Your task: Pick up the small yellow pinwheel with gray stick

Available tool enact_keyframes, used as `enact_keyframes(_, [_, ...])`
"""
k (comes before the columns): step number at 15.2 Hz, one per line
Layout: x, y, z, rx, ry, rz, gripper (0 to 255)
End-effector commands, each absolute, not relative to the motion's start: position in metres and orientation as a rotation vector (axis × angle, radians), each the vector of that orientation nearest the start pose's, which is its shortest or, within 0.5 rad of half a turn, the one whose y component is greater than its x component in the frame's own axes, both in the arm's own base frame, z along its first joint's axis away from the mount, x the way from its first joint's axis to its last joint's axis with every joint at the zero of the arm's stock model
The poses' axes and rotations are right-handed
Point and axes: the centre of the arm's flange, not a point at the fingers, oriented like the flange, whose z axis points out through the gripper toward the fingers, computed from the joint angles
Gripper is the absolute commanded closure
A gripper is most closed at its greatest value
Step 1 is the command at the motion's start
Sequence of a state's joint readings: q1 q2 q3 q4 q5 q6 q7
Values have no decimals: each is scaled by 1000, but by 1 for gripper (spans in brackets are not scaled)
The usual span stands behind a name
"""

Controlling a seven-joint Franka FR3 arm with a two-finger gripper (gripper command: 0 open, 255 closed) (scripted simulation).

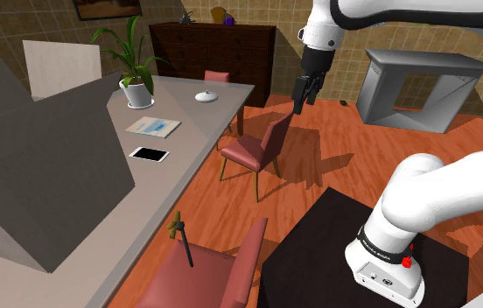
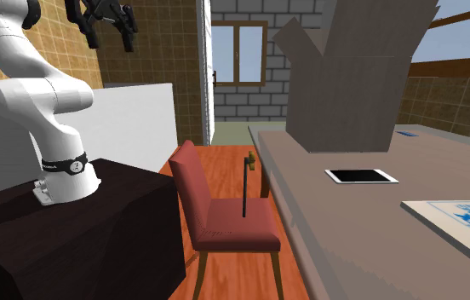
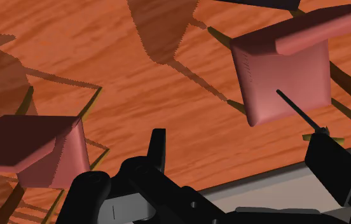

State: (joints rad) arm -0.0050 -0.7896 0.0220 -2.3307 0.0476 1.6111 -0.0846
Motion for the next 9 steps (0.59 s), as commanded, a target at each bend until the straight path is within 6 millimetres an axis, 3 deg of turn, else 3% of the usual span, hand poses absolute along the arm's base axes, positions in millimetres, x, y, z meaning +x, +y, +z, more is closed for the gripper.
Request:
enact_keyframes(1, [310,12,607,-3107,-148,-110,0])
enact_keyframes(9, [363,78,542,-3101,-267,-90,0])
